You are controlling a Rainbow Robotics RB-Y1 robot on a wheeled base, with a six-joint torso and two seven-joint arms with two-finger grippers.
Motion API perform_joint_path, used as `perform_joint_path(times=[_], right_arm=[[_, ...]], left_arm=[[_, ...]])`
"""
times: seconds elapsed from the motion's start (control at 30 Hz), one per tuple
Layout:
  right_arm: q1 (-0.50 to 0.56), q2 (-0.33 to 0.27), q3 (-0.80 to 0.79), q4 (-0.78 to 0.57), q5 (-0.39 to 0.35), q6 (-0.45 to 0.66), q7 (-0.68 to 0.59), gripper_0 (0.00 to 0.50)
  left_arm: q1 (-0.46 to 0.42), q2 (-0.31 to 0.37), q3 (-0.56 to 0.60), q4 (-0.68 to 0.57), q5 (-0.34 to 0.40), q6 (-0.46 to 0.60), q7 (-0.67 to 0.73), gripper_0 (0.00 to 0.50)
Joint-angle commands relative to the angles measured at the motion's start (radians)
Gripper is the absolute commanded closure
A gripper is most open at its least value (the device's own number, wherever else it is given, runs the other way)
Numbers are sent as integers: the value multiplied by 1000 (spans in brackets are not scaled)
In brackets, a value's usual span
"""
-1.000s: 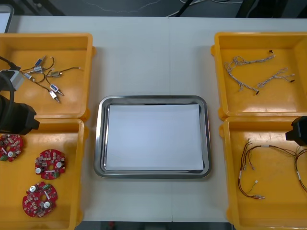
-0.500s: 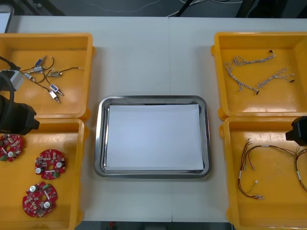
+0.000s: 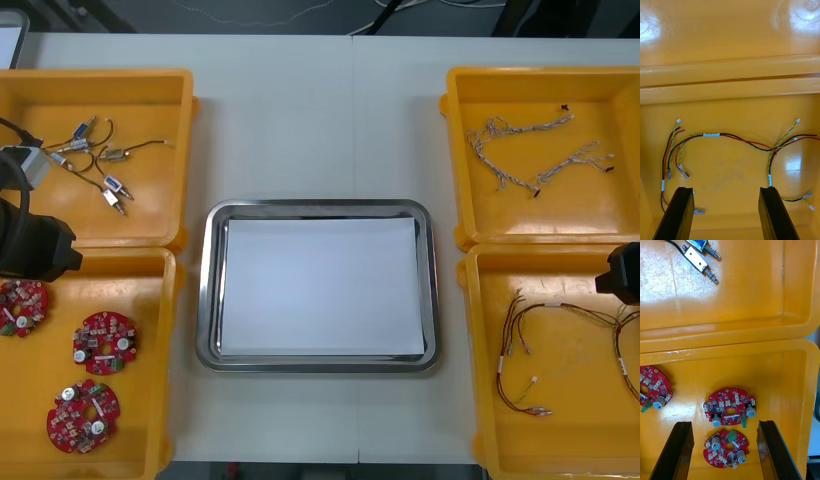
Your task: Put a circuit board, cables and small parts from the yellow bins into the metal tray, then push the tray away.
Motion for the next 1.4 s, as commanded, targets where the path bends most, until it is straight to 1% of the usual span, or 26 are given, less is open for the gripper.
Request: perform_joint_path(times=[0.03, 0.07, 0.13, 0.17, 0.27, 0.37, 0.5, 0.57, 0.63, 0.77, 0.83, 0.97, 1.1, 1.2, 1.3, 1.4], right_arm=[[15, 9, -34, -30, 5, -8, 17, 0], [15, 9, -34, -30, 5, -8, 17, 0], [15, 9, -34, -30, 5, -8, 17, 0], [64, 9, -25, -13, 2, -2, 17, 0], [70, -7, -34, -13, -3, -3, 14, 0], [71, -27, -37, -13, -4, 24, 14, 0], [81, -33, -45, -12, -6, 38, 20, 0], [93, -31, -60, -12, -7, 37, 28, 0], [100, -33, -66, -12, -9, 37, 36, 0], [114, -31, -68, -12, -1, 34, 56, 0], [120, -31, -68, -12, 2, 26, 68, 0], [139, -25, -77, 1, 16, -8, 169, 0], [143, 4, -111, 64, 10, -34, 284, 0], [147, 21, -132, 111, 10, -52, 347, 0], [157, 22, -135, 142, 24, -86, 396, 0], [182, 22, -135, 166, 30, -135, 416, 0]], left_arm=[[54, 7, 12, -16, 4, 7, -59, 0], [59, -1, 15, -17, 0, 7, -62, 0], [57, 6, 18, -20, 0, 7, -62, 0], [57, 6, 21, -20, 3, 7, -62, 0], [56, 6, 29, -20, 7, 7, -62, 0], [57, 7, 42, -20, 20, 7, -63, 0], [63, 9, 67, -20, 41, 7, -62, 0], [94, 25, 93, -20, 72, -2, -65, 0], [126, 44, 107, -20, 92, -40, -66, 0], [189, 84, 128, -29, 106, -92, -72, 0], [220, 93, 142, -40, 109, -116, -72, 0], [300, 119, 181, -57, 113, -166, -80, 0], [353, 127, 222, -69, 113, -172, -80, 0], [384, 128, 248, -72, 113, -177, -79, 0], [415, 127, 273, -72, 113, -189, -77, 0], [445, 127, 294, -72, 113, -203, -77, 0]])
